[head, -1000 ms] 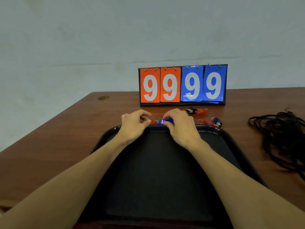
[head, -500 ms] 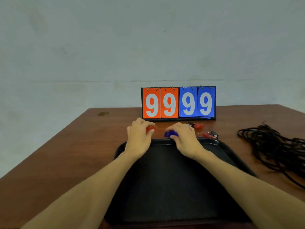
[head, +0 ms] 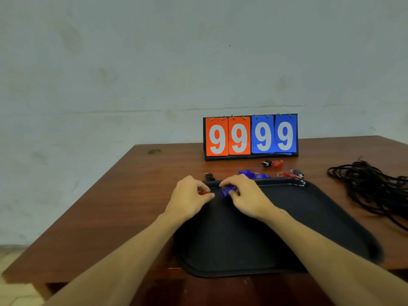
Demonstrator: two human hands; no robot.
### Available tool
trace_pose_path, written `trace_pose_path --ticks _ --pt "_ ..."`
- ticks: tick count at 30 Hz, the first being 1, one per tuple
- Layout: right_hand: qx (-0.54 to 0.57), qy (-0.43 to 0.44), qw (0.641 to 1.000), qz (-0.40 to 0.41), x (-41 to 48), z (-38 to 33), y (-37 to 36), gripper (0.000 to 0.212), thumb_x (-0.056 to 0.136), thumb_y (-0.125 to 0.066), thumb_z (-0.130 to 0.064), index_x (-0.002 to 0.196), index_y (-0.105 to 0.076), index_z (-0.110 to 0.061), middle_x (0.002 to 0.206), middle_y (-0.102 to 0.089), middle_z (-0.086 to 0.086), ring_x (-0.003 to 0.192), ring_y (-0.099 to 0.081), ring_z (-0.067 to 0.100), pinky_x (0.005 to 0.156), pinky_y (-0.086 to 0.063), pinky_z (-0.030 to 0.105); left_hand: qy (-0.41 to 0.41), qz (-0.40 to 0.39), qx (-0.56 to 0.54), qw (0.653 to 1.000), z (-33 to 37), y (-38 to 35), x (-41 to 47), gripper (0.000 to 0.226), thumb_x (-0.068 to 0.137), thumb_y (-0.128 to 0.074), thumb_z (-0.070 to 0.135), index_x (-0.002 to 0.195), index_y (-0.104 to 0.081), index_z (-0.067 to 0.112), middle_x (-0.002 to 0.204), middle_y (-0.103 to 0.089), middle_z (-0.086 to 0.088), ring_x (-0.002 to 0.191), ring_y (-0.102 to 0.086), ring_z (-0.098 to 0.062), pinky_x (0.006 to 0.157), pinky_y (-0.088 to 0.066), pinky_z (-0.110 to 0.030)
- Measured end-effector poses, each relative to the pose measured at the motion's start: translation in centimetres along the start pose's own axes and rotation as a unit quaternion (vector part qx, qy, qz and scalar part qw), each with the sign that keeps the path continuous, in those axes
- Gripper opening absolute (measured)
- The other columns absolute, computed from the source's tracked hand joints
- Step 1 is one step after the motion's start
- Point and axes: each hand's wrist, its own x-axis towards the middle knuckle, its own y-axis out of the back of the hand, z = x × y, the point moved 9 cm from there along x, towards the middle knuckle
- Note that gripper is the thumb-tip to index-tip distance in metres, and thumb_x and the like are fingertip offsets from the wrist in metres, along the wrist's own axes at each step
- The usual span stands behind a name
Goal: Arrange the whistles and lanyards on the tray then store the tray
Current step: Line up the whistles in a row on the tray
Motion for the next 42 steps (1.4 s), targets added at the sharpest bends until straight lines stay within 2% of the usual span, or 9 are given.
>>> trace_pose_path --ticks 5,10,16,23,29,32,34,38,42 --pt "0.001 0.032 0.999 -0.009 0.0 -0.4 -0.1 0.02 0.092 -0.058 -0.025 0.111 -0.063 -0.027 0.123 -0.055 -0.008 0.113 -0.048 0.006 0.101 -0.04 0.027 -0.013 -0.046 0.034 0.998 -0.4 -0.9 -0.6 0.033 0.096 -0.048 0.027 0.125 -0.06 0.024 0.108 -0.049 0.005 0.096 -0.049 -0.009 0.084 -0.036 -0.021" --pt "0.048 0.038 0.998 0.024 0.2 0.1 0.2 0.033 0.086 -0.067 -0.023 0.119 -0.063 -0.028 0.115 -0.049 -0.01 0.103 -0.05 0.004 0.079 -0.04 0.01 -0.03 -0.058 0.021 0.998 -0.6 -1.4 -0.7 0.037 0.093 -0.055 0.028 0.13 -0.055 0.023 0.107 -0.049 0.005 0.092 -0.048 -0.009 0.086 -0.038 -0.022" --pt "0.187 0.029 0.982 0.003 0.3 0.7 -0.1 0.065 0.078 -0.076 -0.015 0.133 -0.047 -0.029 0.109 -0.061 -0.007 0.103 -0.06 0.008 0.088 -0.051 0.023 -0.058 -0.065 -0.001 0.996 -0.4 -1.6 -0.8 0.036 0.091 -0.059 0.018 0.126 -0.057 0.024 0.12 -0.049 0.01 0.1 -0.05 -0.006 0.088 -0.04 -0.02" --pt "0.217 0.04 0.975 -0.014 0.3 0.7 -0.3 0.073 0.073 -0.081 -0.015 0.135 -0.045 -0.028 0.115 -0.059 -0.006 0.104 -0.062 0.01 0.092 -0.053 0.028 -0.051 -0.064 -0.019 0.996 -0.5 -1.6 -0.8 0.037 0.092 -0.057 0.017 0.128 -0.055 0.026 0.115 -0.059 0.011 0.095 -0.055 -0.002 0.083 -0.041 -0.017" --pt "0.199 0.034 0.979 -0.016 0.3 0.8 -0.2 0.063 0.072 -0.081 -0.017 0.128 -0.054 -0.023 0.12 -0.059 -0.005 0.106 -0.062 0.01 0.089 -0.053 0.025 -0.051 -0.059 -0.025 0.997 -0.8 -1.7 -0.7 0.03 0.091 -0.059 0.018 0.119 -0.06 0.028 0.11 -0.059 0.015 0.095 -0.055 0.002 0.089 -0.045 -0.02" --pt "0.214 0.02 0.977 -0.008 0.2 0.8 0.1 0.059 0.072 -0.081 -0.026 0.125 -0.057 -0.023 0.12 -0.06 -0.008 0.108 -0.06 0.007 0.09 -0.051 0.024 -0.053 -0.028 -0.047 0.997 -0.6 -0.8 -0.9 0.034 0.09 -0.059 0.013 0.121 -0.059 0.026 0.121 -0.052 0.014 0.106 -0.05 0.0 0.094 -0.042 -0.021" --pt "0.24 -0.007 0.97 0.04 0.0 1.4 1.2 0.044 0.077 -0.076 -0.033 0.118 -0.062 -0.023 0.115 -0.062 -0.009 0.104 -0.06 0.006 0.091 -0.051 0.027 -0.043 -0.007 -0.056 0.997 -0.6 -0.2 -1.0 0.034 0.09 -0.058 0.014 0.122 -0.058 0.026 0.128 -0.043 0.012 0.116 -0.044 -0.004 0.101 -0.04 -0.025" --pt "0.24 -0.048 0.962 0.124 0.3 2.7 3.5 0.018 0.086 -0.067 -0.023 0.104 -0.066 -0.021 0.106 -0.064 -0.006 0.1 -0.061 0.01 0.091 -0.054 0.036 -0.012 -0.007 -0.038 0.999 -0.7 -0.2 -0.5 0.028 0.095 -0.051 0.018 0.122 -0.056 0.022 0.131 -0.035 0.004 0.124 -0.037 -0.01 0.112 -0.032 -0.033" --pt "0.157 -0.068 0.98 0.102 2.1 3.7 5.0 0.021 0.089 -0.064 -0.017 0.109 -0.065 -0.018 0.109 -0.064 -0.002 0.095 -0.058 0.008 0.087 -0.054 0.03 -0.001 0.003 0.009 1.0 0.3 -0.1 1.7 0.03 0.098 -0.045 0.021 0.127 -0.055 0.022 0.129 -0.046 -0.001 0.121 -0.042 -0.013 0.104 -0.035 -0.027"
